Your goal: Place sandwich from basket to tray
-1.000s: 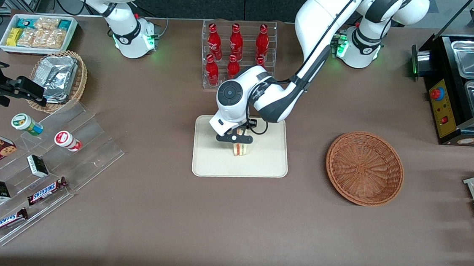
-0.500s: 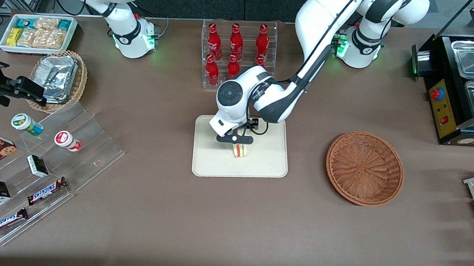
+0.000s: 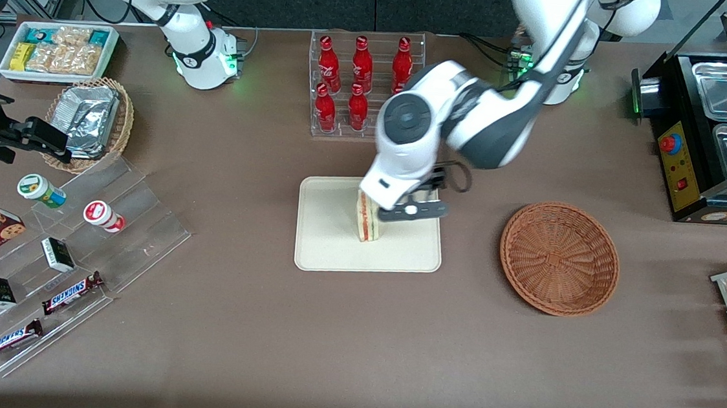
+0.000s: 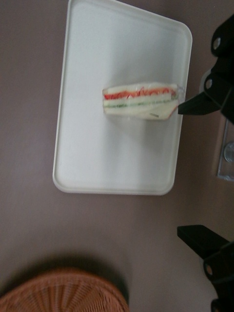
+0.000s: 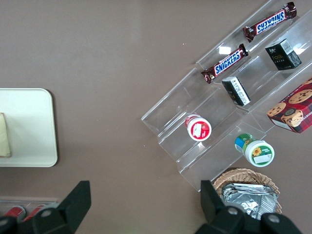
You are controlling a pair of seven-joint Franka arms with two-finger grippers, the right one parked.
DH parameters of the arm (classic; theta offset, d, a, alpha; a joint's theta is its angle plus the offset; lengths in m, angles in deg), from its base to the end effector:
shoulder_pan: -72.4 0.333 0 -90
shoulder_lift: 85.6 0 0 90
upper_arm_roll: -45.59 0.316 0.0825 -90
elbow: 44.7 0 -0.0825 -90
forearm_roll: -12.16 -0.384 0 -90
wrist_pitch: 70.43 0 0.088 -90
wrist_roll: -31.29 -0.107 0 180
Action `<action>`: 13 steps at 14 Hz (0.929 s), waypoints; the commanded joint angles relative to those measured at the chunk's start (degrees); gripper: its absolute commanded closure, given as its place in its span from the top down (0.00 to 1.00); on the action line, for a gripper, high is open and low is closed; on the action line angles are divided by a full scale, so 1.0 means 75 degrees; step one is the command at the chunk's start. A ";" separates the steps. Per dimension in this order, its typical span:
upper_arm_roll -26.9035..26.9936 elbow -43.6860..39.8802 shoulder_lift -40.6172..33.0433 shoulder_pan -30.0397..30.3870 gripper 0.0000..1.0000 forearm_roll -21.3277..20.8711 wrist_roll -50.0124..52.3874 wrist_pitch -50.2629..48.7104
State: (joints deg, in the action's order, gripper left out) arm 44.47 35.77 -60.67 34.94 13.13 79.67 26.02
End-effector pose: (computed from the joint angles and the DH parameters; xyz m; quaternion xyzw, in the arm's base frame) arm 0.5244 -0.4177 0.4430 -0.9930 -0.0873 0.0652 0.0446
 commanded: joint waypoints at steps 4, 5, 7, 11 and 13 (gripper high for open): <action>-0.0050 0.0240 -0.1248 0.1394 0.99 -0.0293 -0.0997 -0.1302; -0.0050 0.0240 -0.1424 0.1676 0.99 -0.0293 -0.1361 -0.1456; -0.0050 0.0228 -0.1728 0.2144 0.99 -0.0293 -0.2017 -0.1737; -0.0050 0.0263 -0.2350 0.3235 0.99 -0.0293 -0.4042 -0.2510; -0.0050 0.0286 -0.2608 0.3844 0.99 -0.0293 -0.5214 -0.2850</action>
State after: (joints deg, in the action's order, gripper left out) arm 44.86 36.04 -77.21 59.97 11.23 47.48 6.57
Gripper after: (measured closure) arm 0.004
